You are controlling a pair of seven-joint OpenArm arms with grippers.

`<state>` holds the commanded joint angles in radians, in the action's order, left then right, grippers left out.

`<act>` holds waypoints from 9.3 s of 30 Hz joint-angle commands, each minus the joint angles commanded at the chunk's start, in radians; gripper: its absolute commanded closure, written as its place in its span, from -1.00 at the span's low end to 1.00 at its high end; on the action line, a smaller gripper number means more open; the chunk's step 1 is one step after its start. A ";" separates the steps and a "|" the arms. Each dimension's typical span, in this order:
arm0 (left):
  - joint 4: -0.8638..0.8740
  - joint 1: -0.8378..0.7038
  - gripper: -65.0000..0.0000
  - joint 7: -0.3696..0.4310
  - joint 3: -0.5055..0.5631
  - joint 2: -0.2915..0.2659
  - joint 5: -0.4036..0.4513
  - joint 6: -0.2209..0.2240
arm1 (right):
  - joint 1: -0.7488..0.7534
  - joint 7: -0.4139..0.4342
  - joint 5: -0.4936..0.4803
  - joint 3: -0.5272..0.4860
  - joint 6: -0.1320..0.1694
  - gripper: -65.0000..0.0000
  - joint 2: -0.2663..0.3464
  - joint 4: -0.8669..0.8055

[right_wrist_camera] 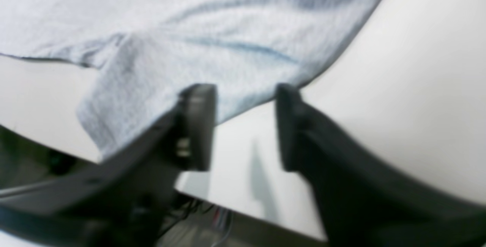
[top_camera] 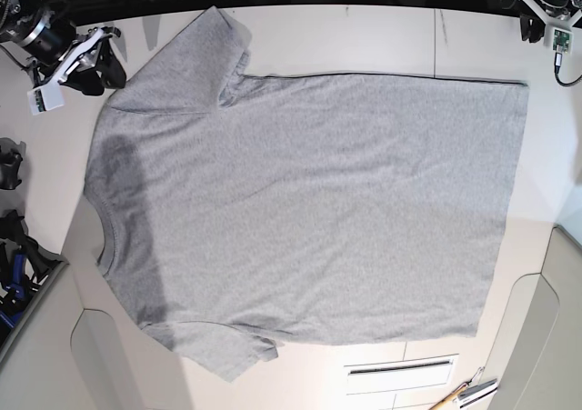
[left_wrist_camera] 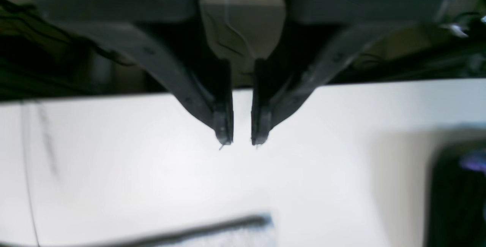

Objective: Fold the T-shirt properly
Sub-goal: 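Grasp the grey T-shirt's shoulder edge corners with both grippers, then lift the shoulder edge and drag the shirt toward the robot, then release, then grasp the shirt's side edges midway along the body with both grippers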

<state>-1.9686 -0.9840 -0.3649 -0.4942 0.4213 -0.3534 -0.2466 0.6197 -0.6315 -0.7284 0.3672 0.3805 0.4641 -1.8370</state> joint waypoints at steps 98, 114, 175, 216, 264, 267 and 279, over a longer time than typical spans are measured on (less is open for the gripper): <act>0.708 0.990 1.00 -0.093 0.176 0.145 -0.267 -0.287 | -0.736 -0.082 0.045 0.056 0.203 1.00 -0.260 0.406; 0.779 1.036 0.09 -0.213 0.187 0.142 -0.194 -0.228 | -0.821 -0.116 0.089 0.122 0.200 0.23 -0.265 0.538; 0.214 0.451 1.00 -0.275 0.074 0.126 -0.361 -0.359 | -0.279 -0.226 -0.066 0.172 0.208 1.00 -0.077 0.212; 0.052 0.251 -0.18 -0.285 -0.223 0.028 -0.469 -0.327 | -0.503 -0.113 -0.045 0.422 0.191 0.08 -0.013 0.237; 1.106 1.275 -0.25 -0.102 0.462 0.089 -0.229 -0.317 | -1.123 0.237 0.324 -0.137 0.201 -0.21 -0.105 1.216; 1.106 1.278 -0.25 -0.101 0.462 0.089 -0.229 -0.314 | -1.123 0.234 0.324 -0.163 0.203 -0.21 -0.111 1.216; 1.106 1.285 0.88 -0.101 0.462 0.089 -0.229 -0.314 | -1.123 0.203 0.248 -0.163 0.203 0.94 -0.115 1.216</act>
<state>-0.8627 0.3012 -0.4664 -0.0319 0.5102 -0.5819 -0.5606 -0.5034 -0.4282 -0.4801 0.2043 0.5838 0.3489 -0.6209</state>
